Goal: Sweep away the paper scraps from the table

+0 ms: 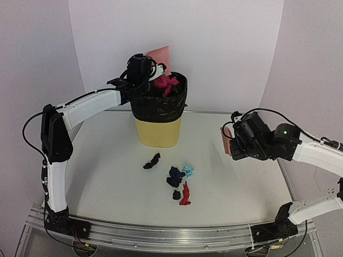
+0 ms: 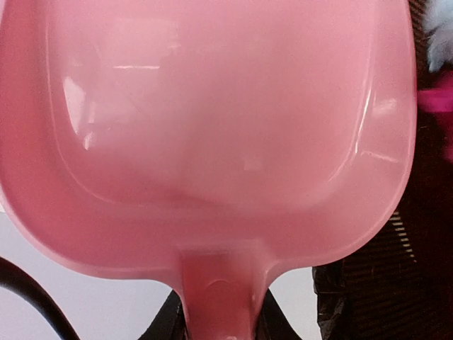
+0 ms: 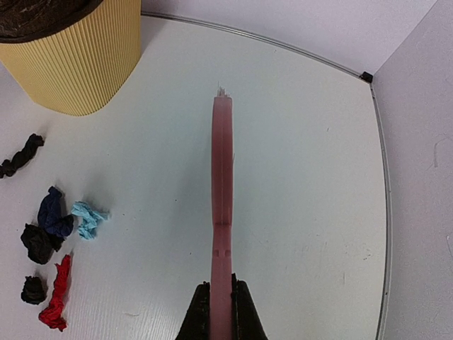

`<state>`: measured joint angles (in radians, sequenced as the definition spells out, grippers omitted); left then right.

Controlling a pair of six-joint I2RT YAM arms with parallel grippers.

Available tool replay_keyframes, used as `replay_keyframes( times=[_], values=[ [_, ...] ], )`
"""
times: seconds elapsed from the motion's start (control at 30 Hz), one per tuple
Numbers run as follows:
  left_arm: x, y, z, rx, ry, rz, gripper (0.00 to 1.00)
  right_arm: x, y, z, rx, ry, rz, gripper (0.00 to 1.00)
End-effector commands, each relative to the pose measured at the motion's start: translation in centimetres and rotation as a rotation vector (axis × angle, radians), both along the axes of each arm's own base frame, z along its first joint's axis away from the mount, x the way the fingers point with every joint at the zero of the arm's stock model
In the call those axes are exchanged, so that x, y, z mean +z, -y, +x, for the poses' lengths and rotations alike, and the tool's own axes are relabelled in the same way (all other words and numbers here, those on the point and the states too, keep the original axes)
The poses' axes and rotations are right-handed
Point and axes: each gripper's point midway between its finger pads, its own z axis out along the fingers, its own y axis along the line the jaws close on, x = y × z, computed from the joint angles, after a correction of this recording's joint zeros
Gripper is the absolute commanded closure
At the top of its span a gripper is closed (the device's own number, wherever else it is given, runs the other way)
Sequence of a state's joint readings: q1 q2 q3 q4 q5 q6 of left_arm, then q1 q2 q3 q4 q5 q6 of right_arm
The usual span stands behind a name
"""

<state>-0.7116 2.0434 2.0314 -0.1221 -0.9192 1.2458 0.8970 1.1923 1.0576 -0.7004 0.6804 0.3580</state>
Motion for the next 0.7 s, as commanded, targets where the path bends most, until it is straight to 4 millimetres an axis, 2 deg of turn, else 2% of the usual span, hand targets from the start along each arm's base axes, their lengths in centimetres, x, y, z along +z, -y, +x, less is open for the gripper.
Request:
replay_keyframes(
  times=[0.0, 0.23, 0.37, 0.5, 0.57, 0.67],
  values=[
    [7.5, -2.1, -1.6, 0.054, 0.195, 0.033, 1.00, 0.9, 0.1, 0.4, -0.017, 0.029, 0.014, 1.00],
    [9.5, -2.6, -2.5, 0.041, 0.222, -0.017, 1.00, 0.9, 0.1, 0.4, -0.015, 0.028, 0.011, 1.00],
    [10.3, -1.5, -4.0, -0.036, 0.171, -0.179, 1.00, 1.0, -0.2, 0.5, -0.007, 0.027, 0.010, 1.00],
    [13.0, 1.4, -8.1, -0.214, 0.110, -0.466, 1.00, 1.2, -0.4, 0.6, 0.000, 0.028, 0.013, 1.00],
    [14.4, 2.7, -10.9, -0.294, 0.100, -0.602, 1.00, 1.4, -0.6, 0.5, 0.006, 0.025, 0.030, 1.00],
    [14.4, 4.6, -14.8, -0.391, 0.057, -0.723, 1.00, 1.5, -1.2, 0.2, 0.020, 0.003, 0.080, 1.00]
  ],
)
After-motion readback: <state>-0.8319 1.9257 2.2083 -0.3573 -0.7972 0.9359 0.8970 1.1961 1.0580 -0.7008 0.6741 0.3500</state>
